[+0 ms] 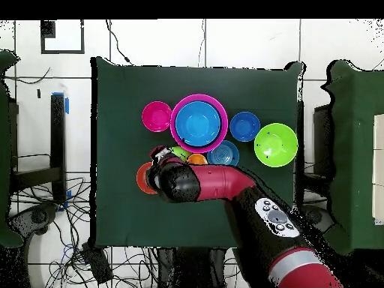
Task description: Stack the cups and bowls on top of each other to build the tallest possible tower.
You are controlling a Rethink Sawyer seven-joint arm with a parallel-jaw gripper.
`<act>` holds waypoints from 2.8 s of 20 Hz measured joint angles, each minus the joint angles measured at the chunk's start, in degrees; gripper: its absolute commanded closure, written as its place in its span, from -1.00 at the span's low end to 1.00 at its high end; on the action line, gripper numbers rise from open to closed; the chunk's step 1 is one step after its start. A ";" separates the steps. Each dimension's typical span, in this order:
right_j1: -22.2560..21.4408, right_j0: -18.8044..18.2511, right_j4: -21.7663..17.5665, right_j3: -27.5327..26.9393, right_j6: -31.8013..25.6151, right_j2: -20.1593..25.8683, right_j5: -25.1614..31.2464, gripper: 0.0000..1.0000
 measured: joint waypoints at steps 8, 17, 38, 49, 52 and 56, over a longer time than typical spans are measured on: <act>0.82 3.87 3.25 0.39 0.01 -1.94 -2.54 -1.00; 3.31 6.70 5.84 0.37 0.01 -5.88 -7.42 -1.00; 10.77 11.64 13.32 0.33 0.04 -7.83 -15.39 -1.00; 12.64 13.07 15.76 0.34 0.04 -8.64 -17.03 -1.00; 13.10 13.44 17.07 0.32 0.04 -9.77 -17.04 -1.00; 13.59 13.79 18.67 0.31 0.04 -11.27 -17.05 -1.00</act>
